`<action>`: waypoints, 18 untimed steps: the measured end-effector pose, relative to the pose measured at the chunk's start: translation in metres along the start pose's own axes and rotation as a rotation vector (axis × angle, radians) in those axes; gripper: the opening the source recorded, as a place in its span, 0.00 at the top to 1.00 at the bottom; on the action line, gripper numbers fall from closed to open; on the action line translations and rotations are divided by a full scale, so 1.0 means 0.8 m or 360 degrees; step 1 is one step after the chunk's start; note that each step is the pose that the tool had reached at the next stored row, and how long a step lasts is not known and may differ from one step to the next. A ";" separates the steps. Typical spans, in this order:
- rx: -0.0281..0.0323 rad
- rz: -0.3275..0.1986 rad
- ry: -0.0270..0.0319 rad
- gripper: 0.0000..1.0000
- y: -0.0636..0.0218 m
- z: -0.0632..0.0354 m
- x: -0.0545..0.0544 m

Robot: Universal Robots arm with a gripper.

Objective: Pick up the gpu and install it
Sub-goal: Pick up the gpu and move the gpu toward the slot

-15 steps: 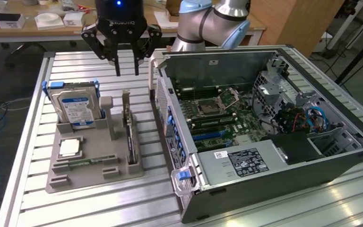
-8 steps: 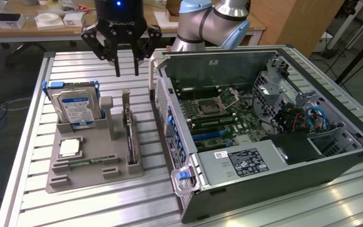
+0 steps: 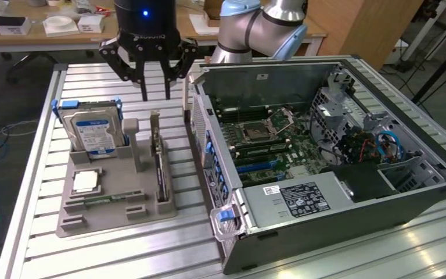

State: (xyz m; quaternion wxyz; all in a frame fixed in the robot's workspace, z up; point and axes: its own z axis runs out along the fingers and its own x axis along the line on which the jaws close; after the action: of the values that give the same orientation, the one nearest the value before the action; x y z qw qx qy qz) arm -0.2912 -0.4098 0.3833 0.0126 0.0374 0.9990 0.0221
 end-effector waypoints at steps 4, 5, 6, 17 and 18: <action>0.00001 0.0000 0.00000 0.57 -0.007 0.007 0.001; 0.00000 0.0000 0.00000 0.57 -0.010 0.008 0.001; 0.00001 0.0000 0.00001 0.57 -0.012 0.009 0.002; 0.00000 0.0000 -0.00001 0.57 -0.035 0.032 0.008; 0.00000 0.0000 -0.00001 0.57 -0.037 0.034 0.009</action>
State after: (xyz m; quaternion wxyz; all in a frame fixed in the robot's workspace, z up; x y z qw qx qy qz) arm -0.2999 -0.4374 0.3547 0.0126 0.0375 0.9990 0.0221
